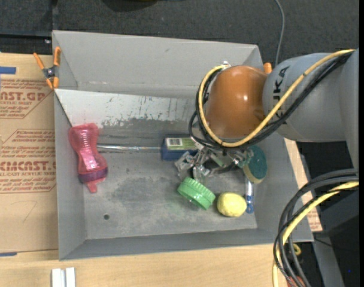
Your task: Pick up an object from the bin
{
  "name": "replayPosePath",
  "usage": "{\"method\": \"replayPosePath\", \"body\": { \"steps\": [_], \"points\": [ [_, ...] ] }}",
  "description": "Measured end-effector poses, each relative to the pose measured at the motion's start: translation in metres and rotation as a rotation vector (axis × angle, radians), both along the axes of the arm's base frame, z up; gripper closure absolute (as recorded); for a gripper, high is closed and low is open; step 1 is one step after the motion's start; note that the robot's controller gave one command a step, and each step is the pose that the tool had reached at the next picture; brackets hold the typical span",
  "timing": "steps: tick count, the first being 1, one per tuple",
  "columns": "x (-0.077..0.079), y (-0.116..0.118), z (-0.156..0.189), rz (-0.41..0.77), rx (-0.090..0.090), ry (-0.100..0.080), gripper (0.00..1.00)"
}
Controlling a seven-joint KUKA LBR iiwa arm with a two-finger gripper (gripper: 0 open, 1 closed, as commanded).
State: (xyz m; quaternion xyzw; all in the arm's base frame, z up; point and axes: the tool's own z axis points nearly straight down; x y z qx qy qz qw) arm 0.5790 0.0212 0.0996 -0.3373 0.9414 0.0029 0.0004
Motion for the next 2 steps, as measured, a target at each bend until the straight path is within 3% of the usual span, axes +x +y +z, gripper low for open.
{"method": "replayPosePath", "body": {
  "steps": [2],
  "points": [
    [0.001, 0.000, 0.061, 0.000, 0.000, -0.004, 1.00]
  ]
}}
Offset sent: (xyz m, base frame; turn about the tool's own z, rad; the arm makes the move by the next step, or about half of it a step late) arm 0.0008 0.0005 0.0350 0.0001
